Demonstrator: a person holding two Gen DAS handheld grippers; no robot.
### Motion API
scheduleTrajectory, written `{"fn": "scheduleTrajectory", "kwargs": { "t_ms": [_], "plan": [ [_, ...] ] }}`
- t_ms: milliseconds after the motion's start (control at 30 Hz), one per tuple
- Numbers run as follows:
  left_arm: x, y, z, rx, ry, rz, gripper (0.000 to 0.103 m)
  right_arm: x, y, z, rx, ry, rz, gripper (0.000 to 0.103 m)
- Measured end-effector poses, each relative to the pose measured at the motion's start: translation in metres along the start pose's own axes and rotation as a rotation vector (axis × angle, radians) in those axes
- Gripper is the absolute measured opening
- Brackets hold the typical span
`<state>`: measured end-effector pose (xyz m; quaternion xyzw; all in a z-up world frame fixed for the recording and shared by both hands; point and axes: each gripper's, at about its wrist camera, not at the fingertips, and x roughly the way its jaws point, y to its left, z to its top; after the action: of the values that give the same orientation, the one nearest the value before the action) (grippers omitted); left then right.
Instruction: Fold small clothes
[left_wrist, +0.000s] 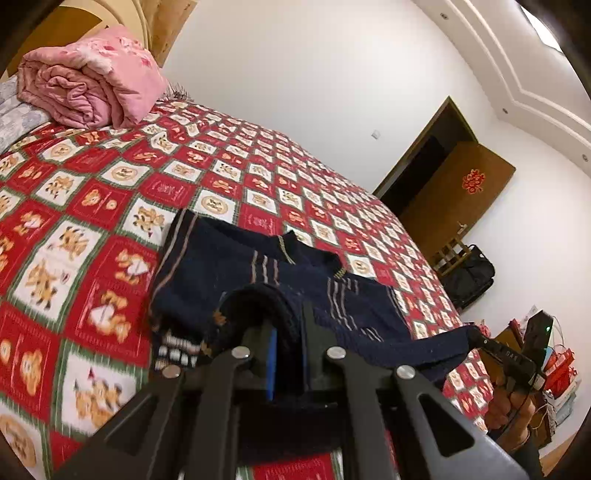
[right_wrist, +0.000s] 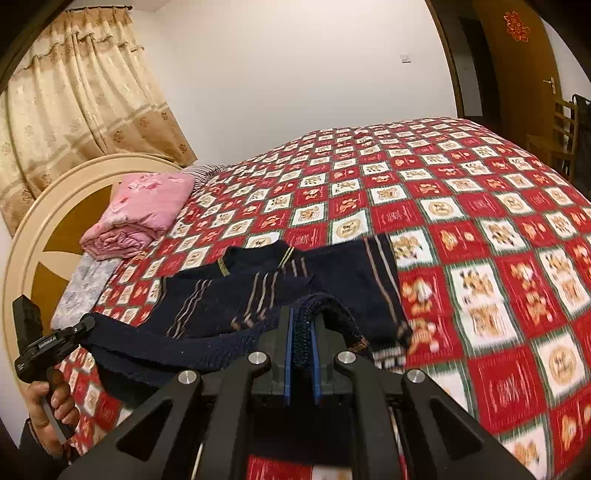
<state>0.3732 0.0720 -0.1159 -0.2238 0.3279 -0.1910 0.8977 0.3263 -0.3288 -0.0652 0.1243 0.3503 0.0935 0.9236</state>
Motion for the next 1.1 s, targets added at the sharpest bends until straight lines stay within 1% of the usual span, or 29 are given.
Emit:
{"fn": "scheduleTrajectory", "kwargs": {
  "t_ms": [167, 367, 500, 667, 700, 800, 867, 900, 967, 1000, 1067, 1100],
  "plan": [
    [0.036, 0.009, 0.022, -0.010, 0.026, 0.034, 0.010, 0.048, -0.004, 0.025, -0.003, 0.033, -0.028, 0.008],
    [0.084, 0.025, 0.041, -0.023, 0.067, 0.075, 0.010, 0.105, -0.021, 0.040, 0.038, 0.078, -0.056, 0.008],
    [0.106, 0.038, 0.048, -0.056, 0.090, 0.077, 0.010, 0.139, -0.034, 0.050, 0.063, 0.110, -0.073, 0.008],
    [0.134, 0.050, 0.050, -0.086, 0.120, 0.102, 0.011, 0.185, -0.049, 0.058, 0.093, 0.170, -0.103, 0.008],
    [0.138, 0.051, 0.052, -0.089, 0.123, 0.110, 0.011, 0.193, -0.050, 0.058, 0.092, 0.179, -0.110, 0.008],
    [0.143, 0.050, 0.056, -0.093, 0.129, 0.083, 0.012, 0.210, -0.052, 0.060, 0.093, 0.202, -0.128, 0.008],
    [0.141, 0.049, 0.059, -0.092, 0.119, 0.083, 0.015, 0.220, -0.058, 0.060, 0.122, 0.239, -0.112, 0.008],
    [0.141, 0.050, 0.061, -0.098, 0.118, 0.078, 0.016, 0.224, -0.061, 0.060, 0.137, 0.243, -0.110, 0.009],
    [0.139, 0.050, 0.063, -0.105, 0.123, 0.070, 0.022, 0.225, -0.066, 0.061, 0.158, 0.240, -0.092, 0.011],
    [0.138, 0.051, 0.064, -0.102, 0.118, 0.086, 0.029, 0.225, -0.065, 0.062, 0.149, 0.235, -0.098, 0.014],
    [0.132, 0.052, 0.068, -0.098, 0.091, 0.115, 0.055, 0.222, -0.063, 0.063, 0.129, 0.218, -0.123, 0.039],
    [0.127, 0.054, 0.071, -0.108, 0.071, 0.122, 0.061, 0.218, -0.065, 0.065, 0.124, 0.204, -0.141, 0.068]
  ]
}}
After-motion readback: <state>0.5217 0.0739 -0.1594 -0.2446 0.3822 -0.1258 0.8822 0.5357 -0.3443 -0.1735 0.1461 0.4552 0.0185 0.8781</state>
